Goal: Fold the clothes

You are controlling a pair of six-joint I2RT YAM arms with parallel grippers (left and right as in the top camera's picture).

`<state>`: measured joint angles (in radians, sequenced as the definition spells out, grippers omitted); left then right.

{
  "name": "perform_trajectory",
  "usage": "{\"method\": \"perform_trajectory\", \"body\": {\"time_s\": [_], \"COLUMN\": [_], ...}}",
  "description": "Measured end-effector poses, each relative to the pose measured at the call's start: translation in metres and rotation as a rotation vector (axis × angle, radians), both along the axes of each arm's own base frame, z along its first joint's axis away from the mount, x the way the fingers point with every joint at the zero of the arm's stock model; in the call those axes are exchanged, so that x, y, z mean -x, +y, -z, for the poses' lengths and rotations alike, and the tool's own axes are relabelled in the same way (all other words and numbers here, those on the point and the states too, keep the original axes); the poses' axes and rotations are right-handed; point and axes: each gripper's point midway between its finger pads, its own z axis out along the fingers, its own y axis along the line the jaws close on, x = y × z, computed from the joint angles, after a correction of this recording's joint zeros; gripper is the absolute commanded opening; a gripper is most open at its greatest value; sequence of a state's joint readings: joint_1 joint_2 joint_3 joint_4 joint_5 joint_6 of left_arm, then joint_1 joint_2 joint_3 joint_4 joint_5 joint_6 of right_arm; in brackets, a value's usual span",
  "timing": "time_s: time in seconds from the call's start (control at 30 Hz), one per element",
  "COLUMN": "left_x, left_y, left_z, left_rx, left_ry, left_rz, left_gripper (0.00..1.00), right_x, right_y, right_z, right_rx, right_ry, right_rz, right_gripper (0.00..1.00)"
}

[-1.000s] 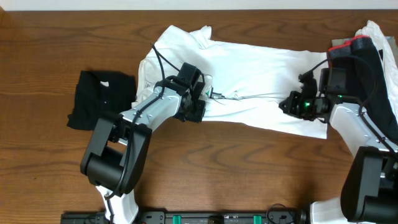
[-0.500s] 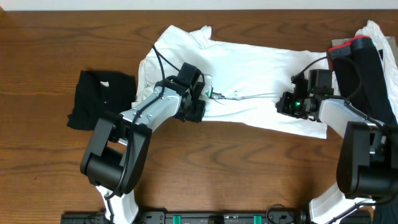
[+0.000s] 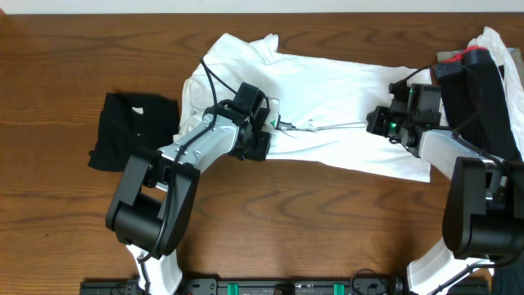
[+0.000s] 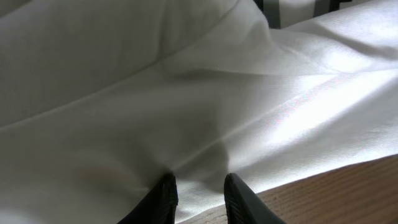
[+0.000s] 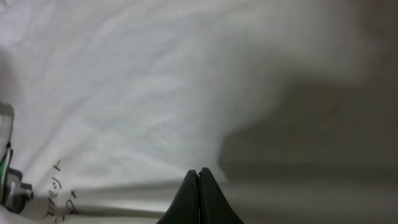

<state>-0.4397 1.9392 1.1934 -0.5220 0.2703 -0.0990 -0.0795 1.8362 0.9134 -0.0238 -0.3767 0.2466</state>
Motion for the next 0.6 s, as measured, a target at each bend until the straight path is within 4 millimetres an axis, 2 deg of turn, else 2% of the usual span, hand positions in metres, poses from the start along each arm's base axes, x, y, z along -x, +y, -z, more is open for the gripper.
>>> {"method": "perform_trajectory", "body": {"time_s": [0.07,0.23,0.27,0.33,0.4,0.5,0.6], "left_x": [0.0,0.0,0.0,0.0,-0.001,-0.001,-0.001], "left_y": [0.0,0.0,0.0,0.001,0.001,0.001,0.001], "left_z": [0.0,0.0,0.0,0.0,0.0,0.0,0.0], "left_rx": [0.0,-0.001,-0.001,-0.004,-0.006,-0.007,-0.007], "left_ry": [0.0,0.0,-0.001,-0.002,-0.003,-0.004,-0.004], "left_rz": [0.0,0.002,0.002,0.001,0.001,0.001,0.001], "left_gripper": [0.29,0.29,0.29,0.29,0.29,0.29,0.29], "right_x": [0.003,0.039,0.049,0.068,0.082,0.089,0.09], "right_y": [-0.003,-0.019,-0.025,-0.038,-0.049,-0.068,-0.076], "right_z": [0.002,0.003,-0.003,-0.018,-0.032,-0.048,-0.045], "right_rx": [-0.007,-0.054,-0.059,-0.064,-0.054,-0.022,-0.002], "right_ry": [0.023,0.194,0.229,0.277,0.297,0.286,0.293], "right_rz": [0.008,0.06,0.081,0.124,0.16,0.217,0.245], "right_gripper": [0.01,0.07,0.09,0.2,0.2,0.16,0.05]}}
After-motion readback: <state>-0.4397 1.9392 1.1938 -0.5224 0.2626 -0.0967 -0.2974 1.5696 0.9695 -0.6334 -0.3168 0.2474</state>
